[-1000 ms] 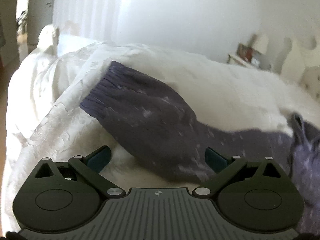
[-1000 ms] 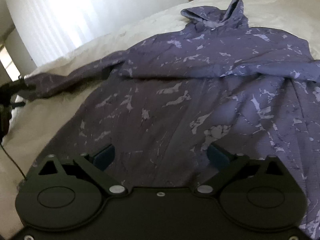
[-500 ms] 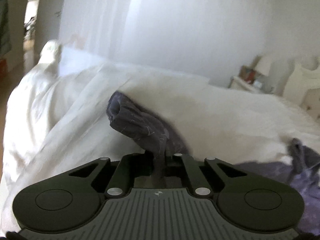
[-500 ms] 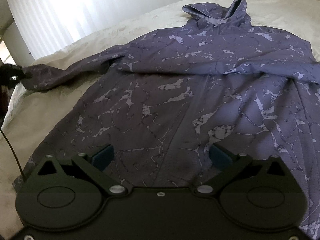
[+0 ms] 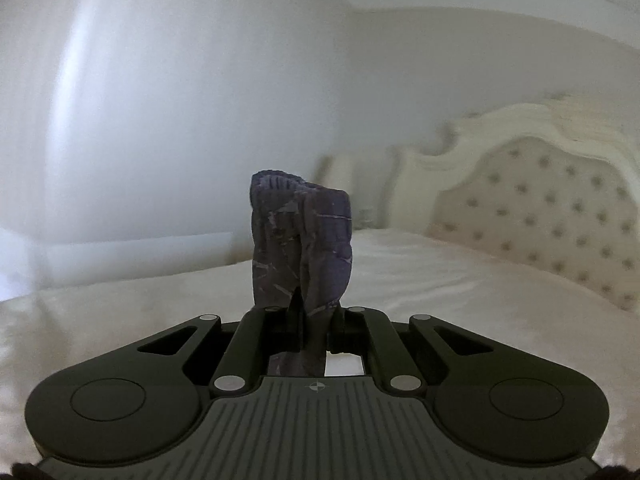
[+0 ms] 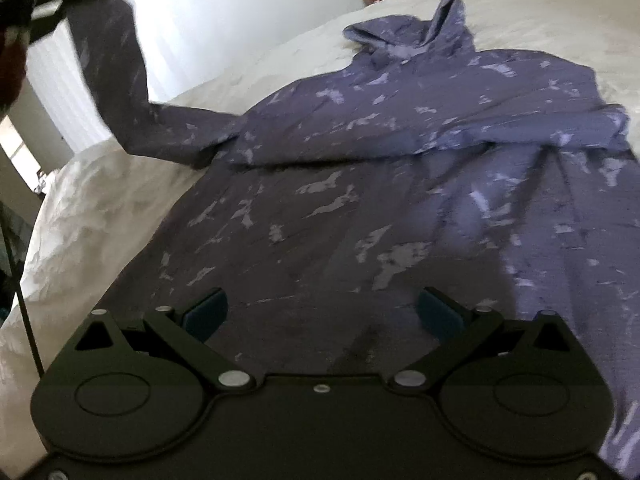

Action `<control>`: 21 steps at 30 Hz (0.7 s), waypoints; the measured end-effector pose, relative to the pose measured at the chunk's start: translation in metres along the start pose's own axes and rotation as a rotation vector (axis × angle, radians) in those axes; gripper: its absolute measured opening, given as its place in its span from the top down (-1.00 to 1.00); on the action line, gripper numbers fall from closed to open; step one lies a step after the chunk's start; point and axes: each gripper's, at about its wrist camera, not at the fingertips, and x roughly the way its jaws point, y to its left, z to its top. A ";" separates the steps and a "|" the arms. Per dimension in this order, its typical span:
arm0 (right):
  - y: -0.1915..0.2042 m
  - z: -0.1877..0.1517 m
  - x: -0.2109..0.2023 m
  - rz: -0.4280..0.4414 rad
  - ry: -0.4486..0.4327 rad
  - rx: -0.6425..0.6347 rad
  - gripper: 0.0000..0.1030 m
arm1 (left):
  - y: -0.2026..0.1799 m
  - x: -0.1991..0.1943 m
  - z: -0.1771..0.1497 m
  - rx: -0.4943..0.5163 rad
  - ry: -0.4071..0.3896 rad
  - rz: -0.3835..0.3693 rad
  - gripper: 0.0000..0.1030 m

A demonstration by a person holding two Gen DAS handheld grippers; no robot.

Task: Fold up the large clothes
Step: 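Fold the held sleeve across the jacket body and open the left gripper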

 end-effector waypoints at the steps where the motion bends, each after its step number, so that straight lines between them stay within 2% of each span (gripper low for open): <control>1: -0.003 0.000 -0.002 -0.003 -0.007 0.005 -0.98 | -0.016 0.005 0.000 0.013 -0.002 -0.027 0.84; 5: -0.017 0.001 -0.012 -0.031 -0.046 0.028 -0.98 | -0.084 0.031 -0.014 0.056 0.024 -0.135 0.83; 11: -0.038 -0.001 -0.023 -0.069 -0.090 0.068 -0.98 | -0.160 0.088 -0.076 0.085 0.150 -0.233 0.83; 16: -0.053 -0.001 -0.028 -0.075 -0.115 0.106 -0.98 | -0.185 0.128 -0.121 0.098 0.264 -0.236 0.83; 21: -0.061 -0.003 -0.032 -0.073 -0.131 0.114 -0.98 | -0.190 0.134 -0.152 0.136 0.326 -0.213 0.82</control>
